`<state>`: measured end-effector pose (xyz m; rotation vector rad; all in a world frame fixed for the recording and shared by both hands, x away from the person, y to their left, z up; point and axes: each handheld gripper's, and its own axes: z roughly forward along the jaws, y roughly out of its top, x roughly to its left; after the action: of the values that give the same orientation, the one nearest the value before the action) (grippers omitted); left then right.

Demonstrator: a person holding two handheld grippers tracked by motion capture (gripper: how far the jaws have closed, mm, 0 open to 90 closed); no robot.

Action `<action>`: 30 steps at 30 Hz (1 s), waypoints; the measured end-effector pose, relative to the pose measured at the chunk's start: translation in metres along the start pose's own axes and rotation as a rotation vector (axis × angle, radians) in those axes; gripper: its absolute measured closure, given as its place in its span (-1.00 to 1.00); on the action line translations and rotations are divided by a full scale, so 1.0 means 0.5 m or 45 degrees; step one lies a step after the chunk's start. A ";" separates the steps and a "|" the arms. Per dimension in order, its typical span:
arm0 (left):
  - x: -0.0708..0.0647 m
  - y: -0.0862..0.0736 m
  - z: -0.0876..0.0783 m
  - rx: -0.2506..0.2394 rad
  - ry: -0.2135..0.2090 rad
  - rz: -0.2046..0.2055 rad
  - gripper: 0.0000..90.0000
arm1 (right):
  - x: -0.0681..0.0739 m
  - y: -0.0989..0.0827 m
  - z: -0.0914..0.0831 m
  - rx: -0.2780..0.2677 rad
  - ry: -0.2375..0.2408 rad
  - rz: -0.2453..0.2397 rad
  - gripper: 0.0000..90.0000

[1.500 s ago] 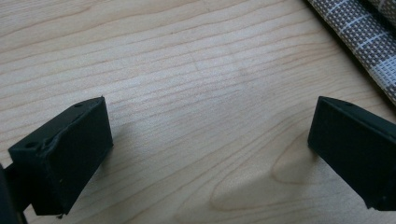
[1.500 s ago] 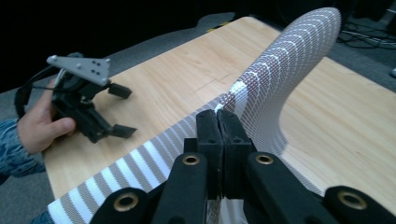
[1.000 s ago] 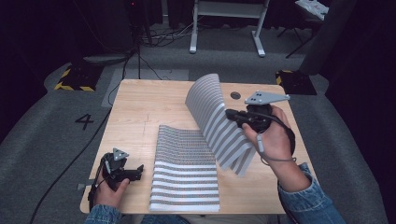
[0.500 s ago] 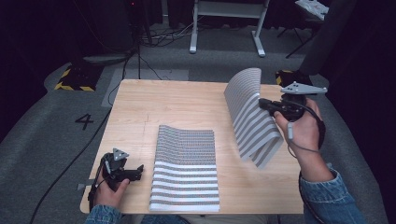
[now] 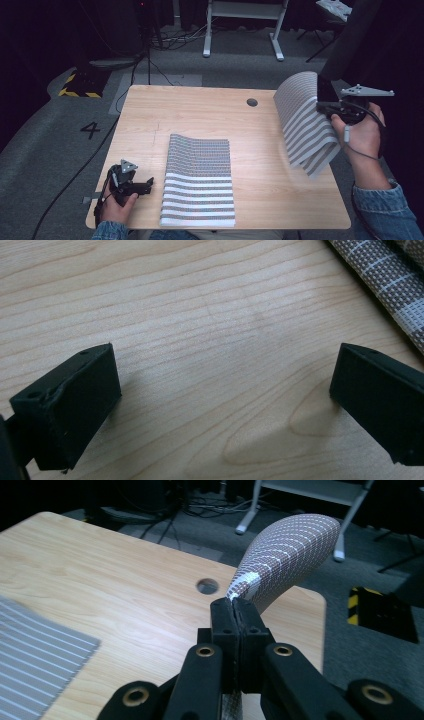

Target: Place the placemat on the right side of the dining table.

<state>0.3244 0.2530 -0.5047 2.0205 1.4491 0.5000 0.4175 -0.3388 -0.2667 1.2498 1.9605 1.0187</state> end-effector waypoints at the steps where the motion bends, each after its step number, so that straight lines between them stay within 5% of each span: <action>1: 0.000 0.000 0.000 -0.001 0.001 0.000 -1.00 | -0.013 -0.002 -0.002 0.006 -0.019 0.004 0.98; 6: 0.000 -0.001 0.000 -0.004 -0.003 -0.002 -1.00 | -0.055 -0.011 -0.006 0.024 -0.072 0.017 0.98; 13: -0.001 -0.003 -0.003 -0.002 0.009 -0.007 -1.00 | -0.066 -0.029 0.017 0.075 -0.087 -0.027 0.98; 23: -0.002 -0.004 -0.003 -0.002 0.008 -0.008 -1.00 | 0.030 -0.062 0.072 0.062 0.107 -0.077 0.97; 30: -0.002 -0.004 -0.003 -0.003 0.008 -0.007 -1.00 | 0.086 -0.089 0.122 0.165 0.179 -0.120 0.97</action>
<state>0.3219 0.2531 -0.5047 2.0141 1.4571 0.5060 0.4289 -0.2935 -0.3398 1.1692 2.2022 0.9688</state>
